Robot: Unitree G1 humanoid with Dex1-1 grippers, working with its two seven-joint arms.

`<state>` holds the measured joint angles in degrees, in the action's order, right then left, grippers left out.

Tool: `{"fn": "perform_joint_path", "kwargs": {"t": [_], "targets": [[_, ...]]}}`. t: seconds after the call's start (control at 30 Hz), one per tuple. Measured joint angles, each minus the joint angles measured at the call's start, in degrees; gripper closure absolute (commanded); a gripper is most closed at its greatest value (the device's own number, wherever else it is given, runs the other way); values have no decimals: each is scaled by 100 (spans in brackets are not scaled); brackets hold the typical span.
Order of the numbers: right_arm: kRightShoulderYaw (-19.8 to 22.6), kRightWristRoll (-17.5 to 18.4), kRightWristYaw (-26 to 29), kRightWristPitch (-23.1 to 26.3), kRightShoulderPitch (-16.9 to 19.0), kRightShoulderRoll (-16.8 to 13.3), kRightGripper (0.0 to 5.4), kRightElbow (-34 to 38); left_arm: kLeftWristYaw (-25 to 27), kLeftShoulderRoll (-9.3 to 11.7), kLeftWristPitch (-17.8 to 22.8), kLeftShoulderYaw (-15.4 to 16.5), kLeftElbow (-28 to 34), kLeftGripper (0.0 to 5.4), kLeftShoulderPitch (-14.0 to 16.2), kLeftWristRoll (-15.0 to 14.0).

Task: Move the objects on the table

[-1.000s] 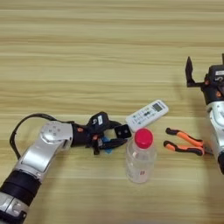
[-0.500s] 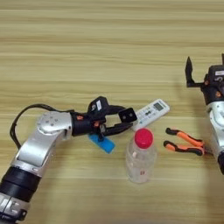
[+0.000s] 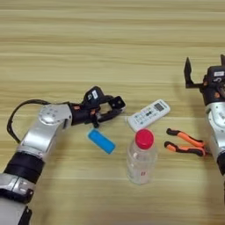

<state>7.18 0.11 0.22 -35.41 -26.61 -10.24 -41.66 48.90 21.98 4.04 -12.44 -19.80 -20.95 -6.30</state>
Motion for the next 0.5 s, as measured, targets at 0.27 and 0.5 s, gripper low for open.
{"fn": "perform_joint_path", "kwargs": {"t": [0.27,0.5], "targets": [[1,-1,-1,0,0,0,0,0,-95,-19,-369,1,-713,300,-103,239],[-1,-6,-6,0,0,1,0,1,-203,-22,-708,1,-1112,300,-232,427]]}}
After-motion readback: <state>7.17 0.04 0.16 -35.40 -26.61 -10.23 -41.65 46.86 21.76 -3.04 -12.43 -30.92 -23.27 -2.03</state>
